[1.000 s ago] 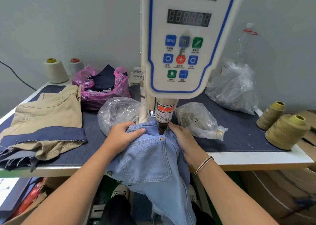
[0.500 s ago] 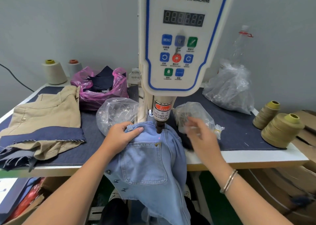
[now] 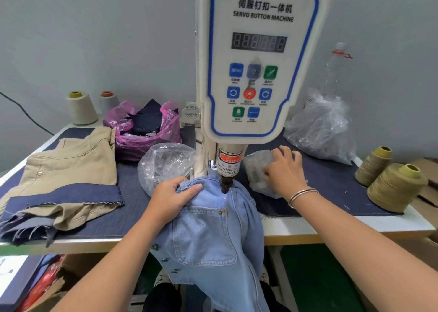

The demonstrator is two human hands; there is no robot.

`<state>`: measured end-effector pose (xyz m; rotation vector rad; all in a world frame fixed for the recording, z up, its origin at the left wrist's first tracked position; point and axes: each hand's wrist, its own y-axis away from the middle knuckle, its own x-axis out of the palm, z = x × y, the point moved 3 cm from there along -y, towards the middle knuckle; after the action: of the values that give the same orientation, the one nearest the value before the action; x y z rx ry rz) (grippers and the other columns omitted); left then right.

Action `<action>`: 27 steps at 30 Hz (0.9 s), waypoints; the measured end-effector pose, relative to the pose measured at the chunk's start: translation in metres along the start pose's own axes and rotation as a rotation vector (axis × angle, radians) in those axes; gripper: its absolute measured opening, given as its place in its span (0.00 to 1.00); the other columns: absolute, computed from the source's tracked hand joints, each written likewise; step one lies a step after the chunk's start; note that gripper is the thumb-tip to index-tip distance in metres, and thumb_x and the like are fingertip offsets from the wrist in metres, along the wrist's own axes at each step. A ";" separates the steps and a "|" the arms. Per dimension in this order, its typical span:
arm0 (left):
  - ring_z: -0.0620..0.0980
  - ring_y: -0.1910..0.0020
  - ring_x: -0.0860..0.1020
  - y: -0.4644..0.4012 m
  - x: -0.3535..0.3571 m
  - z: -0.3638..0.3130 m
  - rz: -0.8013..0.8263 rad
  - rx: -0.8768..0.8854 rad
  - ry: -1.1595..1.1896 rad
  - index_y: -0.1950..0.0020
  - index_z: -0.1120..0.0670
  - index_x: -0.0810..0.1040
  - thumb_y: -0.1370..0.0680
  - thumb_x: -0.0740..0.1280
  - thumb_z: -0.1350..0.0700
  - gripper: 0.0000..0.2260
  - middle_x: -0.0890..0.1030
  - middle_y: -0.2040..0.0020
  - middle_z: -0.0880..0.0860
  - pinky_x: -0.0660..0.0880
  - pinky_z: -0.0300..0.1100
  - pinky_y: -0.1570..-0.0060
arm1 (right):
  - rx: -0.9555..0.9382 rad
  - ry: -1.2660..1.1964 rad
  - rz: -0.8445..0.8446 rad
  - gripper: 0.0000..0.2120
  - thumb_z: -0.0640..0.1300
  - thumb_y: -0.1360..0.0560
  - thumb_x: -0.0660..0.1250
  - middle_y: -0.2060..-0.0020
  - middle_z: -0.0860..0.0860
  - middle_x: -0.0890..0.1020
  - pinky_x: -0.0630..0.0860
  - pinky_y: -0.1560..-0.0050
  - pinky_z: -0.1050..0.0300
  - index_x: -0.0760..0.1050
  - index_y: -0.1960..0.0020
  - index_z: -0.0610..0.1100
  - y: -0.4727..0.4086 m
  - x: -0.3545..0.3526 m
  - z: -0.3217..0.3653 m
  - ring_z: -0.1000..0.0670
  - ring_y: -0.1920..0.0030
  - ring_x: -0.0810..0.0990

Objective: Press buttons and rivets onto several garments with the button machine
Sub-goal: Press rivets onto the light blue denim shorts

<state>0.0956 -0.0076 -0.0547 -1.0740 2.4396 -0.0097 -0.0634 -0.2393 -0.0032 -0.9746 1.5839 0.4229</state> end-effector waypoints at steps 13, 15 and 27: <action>0.47 0.66 0.77 0.001 -0.001 -0.003 0.019 -0.008 0.028 0.62 0.56 0.80 0.26 0.71 0.46 0.14 0.81 0.64 0.57 0.73 0.45 0.61 | 0.038 -0.031 0.018 0.09 0.44 0.25 0.61 0.45 0.49 0.71 0.53 0.32 0.45 0.80 0.53 0.50 -0.001 0.012 0.002 0.45 0.40 0.66; 0.48 0.65 0.78 0.002 -0.002 -0.006 0.016 -0.009 0.032 0.62 0.55 0.80 0.28 0.71 0.42 0.16 0.81 0.64 0.57 0.73 0.46 0.61 | 0.052 -0.062 0.017 0.10 0.43 0.24 0.59 0.46 0.50 0.71 0.53 0.32 0.45 0.80 0.53 0.51 0.000 0.012 0.002 0.46 0.41 0.67; 0.39 0.71 0.70 0.023 -0.007 -0.036 0.231 0.168 0.020 0.65 0.47 0.78 0.30 0.71 0.44 0.09 0.74 0.72 0.43 0.65 0.33 0.68 | 0.093 -0.242 0.012 0.09 0.49 0.23 0.62 0.48 0.51 0.70 0.48 0.31 0.41 0.81 0.52 0.52 0.005 0.010 -0.010 0.47 0.40 0.67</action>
<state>0.0686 0.0065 -0.0240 -0.7197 2.5149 -0.1478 -0.0738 -0.2474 -0.0115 -0.8112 1.3788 0.4543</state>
